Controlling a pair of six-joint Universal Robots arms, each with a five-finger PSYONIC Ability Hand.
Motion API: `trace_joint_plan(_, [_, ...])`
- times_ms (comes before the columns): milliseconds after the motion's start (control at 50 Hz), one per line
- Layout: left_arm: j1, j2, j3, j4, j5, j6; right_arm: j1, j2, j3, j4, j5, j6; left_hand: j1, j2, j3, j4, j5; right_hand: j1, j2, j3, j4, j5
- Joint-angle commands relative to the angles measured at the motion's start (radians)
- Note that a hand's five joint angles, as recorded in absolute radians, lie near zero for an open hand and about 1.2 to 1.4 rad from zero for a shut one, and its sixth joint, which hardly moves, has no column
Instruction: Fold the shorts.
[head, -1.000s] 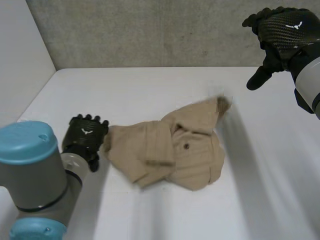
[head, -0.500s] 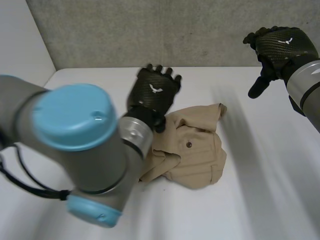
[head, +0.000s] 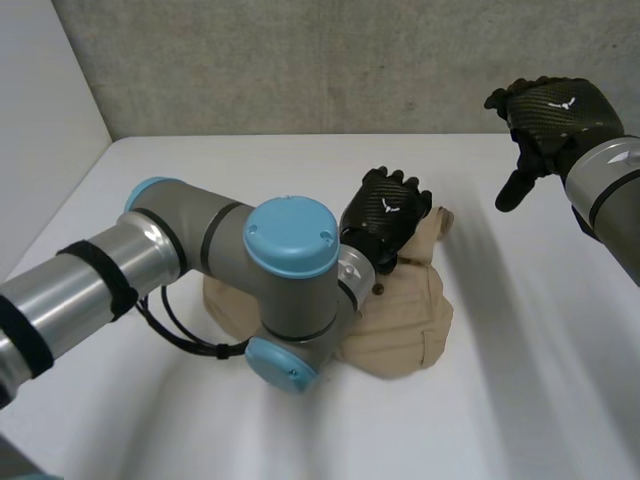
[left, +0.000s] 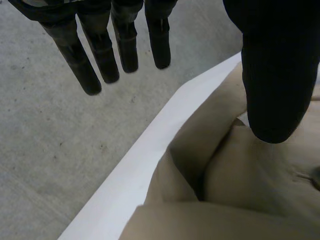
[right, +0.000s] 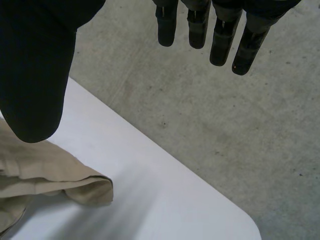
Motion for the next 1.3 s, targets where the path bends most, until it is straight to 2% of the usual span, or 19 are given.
trace_joint_plan(20, [0.005,-0.083,0.121,-0.02,0.058,-0.002,0.0,0.02,-0.001,-0.001,0.0,-0.001,0.15,0.154,0.16,0.157,0.154,0.015,-0.036,-0.039,-0.056,-0.065])
trace_joint_plan(160, [0.005,-0.138,0.183,-0.049,0.083,-0.002,0.0,0.026,-0.003,-0.003,0.0,-0.003,0.229,0.233,0.239,0.236,0.233,0.015,-0.036,-0.039,-0.056,-0.065])
trace_joint_plan(240, [0.01,-0.178,0.233,-0.066,0.086,-0.002,-0.003,0.034,-0.006,-0.005,0.0,-0.003,0.375,0.379,0.385,0.383,0.38,0.015,-0.036,-0.039,-0.056,-0.065])
trace_joint_plan(280, [0.022,-0.193,0.253,-0.066,0.086,-0.002,-0.009,0.036,-0.008,-0.003,0.0,-0.003,0.591,0.596,0.601,0.599,0.596,0.015,-0.036,-0.039,-0.056,-0.065])
trace_joint_plan(320, [0.025,-0.195,0.257,-0.066,0.086,-0.002,-0.018,0.036,-0.006,-0.005,0.0,-0.003,0.697,0.702,0.708,0.705,0.702,0.015,-0.036,-0.039,-0.056,-0.065])
trace_joint_plan(340, [0.033,-0.198,0.269,-0.064,0.072,-0.004,-0.02,0.036,-0.006,-0.005,0.0,-0.003,0.989,0.993,0.999,0.997,0.993,0.015,-0.036,-0.039,-0.056,-0.065])
trace_joint_plan(400, [0.034,-0.194,0.27,-0.064,0.06,-0.004,-0.026,0.04,-0.008,-0.003,0.0,-0.003,0.992,0.996,1.002,1.0,0.996,0.015,-0.036,-0.039,-0.056,-0.065])
trace_joint_plan(460, [0.034,-0.148,0.256,-0.063,-0.024,-0.004,-0.034,0.043,-0.012,0.0,0.002,-0.001,0.992,0.996,1.002,1.0,0.996,0.015,-0.036,-0.039,-0.056,-0.065])
trace_joint_plan(500, [0.036,-0.123,0.248,-0.061,-0.043,-0.005,-0.057,0.049,-0.021,0.006,0.011,0.003,0.992,0.996,1.002,1.0,0.996,0.015,-0.036,-0.039,-0.056,-0.065])
trace_joint_plan(540, [0.048,-0.002,0.17,-0.06,-0.086,-0.04,-0.076,0.051,-0.026,0.017,0.014,0.005,0.992,0.996,1.002,1.0,0.996,0.015,-0.036,-0.039,-0.056,-0.065])
trace_joint_plan(620, [0.073,0.127,0.046,-0.053,-0.08,-0.127,-0.081,0.065,-0.055,0.13,0.009,0.035,0.992,0.996,1.002,1.0,0.996,0.015,-0.036,-0.039,-0.056,-0.065])
trace_joint_plan(640, [0.1,0.208,-0.041,-0.031,-0.081,-0.178,-0.081,0.071,-0.06,0.153,0.008,0.051,0.992,0.996,1.002,1.0,0.996,0.015,-0.036,-0.039,-0.056,-0.065])
trace_joint_plan(720, [0.113,0.301,-0.159,0.006,-0.088,-0.212,-0.086,0.085,-0.058,0.253,-0.015,0.208,0.992,0.996,1.002,1.0,0.996,0.015,-0.036,-0.039,-0.056,-0.065])
trace_joint_plan(780, [0.114,0.345,-0.229,0.032,-0.095,-0.214,-0.093,0.085,-0.009,0.273,-0.078,0.371,0.992,0.996,1.002,1.0,0.996,0.015,-0.036,-0.039,-0.056,-0.065])
trace_joint_plan(820, [0.114,0.352,-0.241,0.037,-0.1,-0.214,-0.1,0.085,0.029,0.27,-0.113,0.434,0.992,0.996,1.002,1.0,0.996,0.015,-0.036,-0.039,-0.056,-0.065])
trace_joint_plan(940, [0.117,0.484,-0.313,0.04,-0.212,-0.225,-0.133,0.092,0.158,0.197,-0.212,0.595,0.992,0.996,1.002,1.0,0.996,0.015,-0.036,-0.039,-0.056,-0.065])
trace_joint_plan(1020, [0.126,0.55,-0.347,0.042,-0.224,-0.232,-0.126,0.146,0.206,0.122,-0.238,0.643,0.992,0.996,1.002,1.0,0.996,0.015,-0.036,-0.039,-0.056,-0.065])
trace_joint_plan(1140, [0.13,0.63,-0.392,0.042,-0.223,-0.275,-0.109,0.236,0.186,0.075,-0.23,0.69,0.992,0.996,1.002,1.0,0.996,0.015,-0.036,-0.039,-0.056,-0.065])
trace_joint_plan(1300, [0.13,0.688,-0.421,0.042,-0.221,-0.304,0.0,0.353,0.092,0.058,-0.215,0.741,0.992,0.996,1.002,1.0,0.996,0.015,-0.036,-0.039,-0.056,-0.065])
